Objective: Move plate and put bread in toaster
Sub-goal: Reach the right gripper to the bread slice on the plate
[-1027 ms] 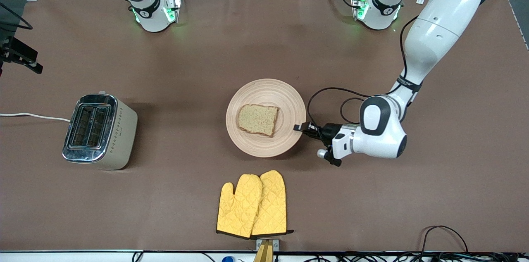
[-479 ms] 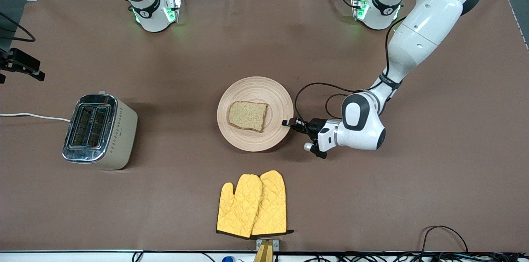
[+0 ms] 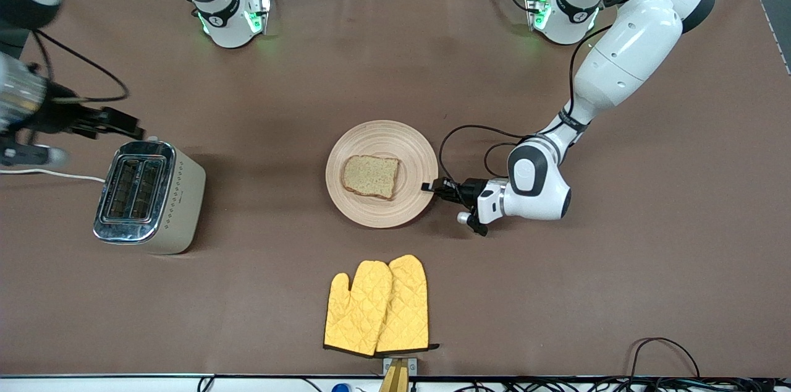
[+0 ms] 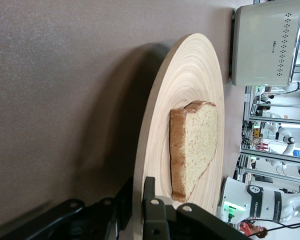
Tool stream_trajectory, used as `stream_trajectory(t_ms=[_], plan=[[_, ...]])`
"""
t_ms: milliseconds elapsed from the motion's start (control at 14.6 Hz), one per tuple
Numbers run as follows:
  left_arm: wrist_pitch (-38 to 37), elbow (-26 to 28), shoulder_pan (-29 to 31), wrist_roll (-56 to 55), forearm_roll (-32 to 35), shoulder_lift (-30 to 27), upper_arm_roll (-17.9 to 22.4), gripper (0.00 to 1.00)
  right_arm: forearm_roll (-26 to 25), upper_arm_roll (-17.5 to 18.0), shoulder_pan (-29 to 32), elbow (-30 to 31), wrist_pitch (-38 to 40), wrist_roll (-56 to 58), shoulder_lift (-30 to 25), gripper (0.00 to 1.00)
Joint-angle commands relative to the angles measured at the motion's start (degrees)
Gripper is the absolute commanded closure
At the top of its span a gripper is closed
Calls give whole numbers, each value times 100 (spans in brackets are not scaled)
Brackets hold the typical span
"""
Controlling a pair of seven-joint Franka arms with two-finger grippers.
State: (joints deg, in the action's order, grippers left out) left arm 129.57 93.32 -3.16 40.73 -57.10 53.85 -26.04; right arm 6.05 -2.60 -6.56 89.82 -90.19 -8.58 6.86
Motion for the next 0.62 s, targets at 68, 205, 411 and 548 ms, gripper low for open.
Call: stream_trajectory(t_ms=[68,205,411,548], plan=[[182,46,0,154,-240,3,-51,57,46,-21,-845,255,-639,-924,411,0],[208,55,35,67,-258,-58,-59,0,46,-21,-1355,282,-1095,-1608,771,0],[217,55,123,-362,-232,-338,-51,0,55,-21,-2049,439,-1946,-2444,1351,0],[182,55,271,-959,-179,-742,-24,0,63,-21,-2288,528,-2484,-2666,1702,0]])
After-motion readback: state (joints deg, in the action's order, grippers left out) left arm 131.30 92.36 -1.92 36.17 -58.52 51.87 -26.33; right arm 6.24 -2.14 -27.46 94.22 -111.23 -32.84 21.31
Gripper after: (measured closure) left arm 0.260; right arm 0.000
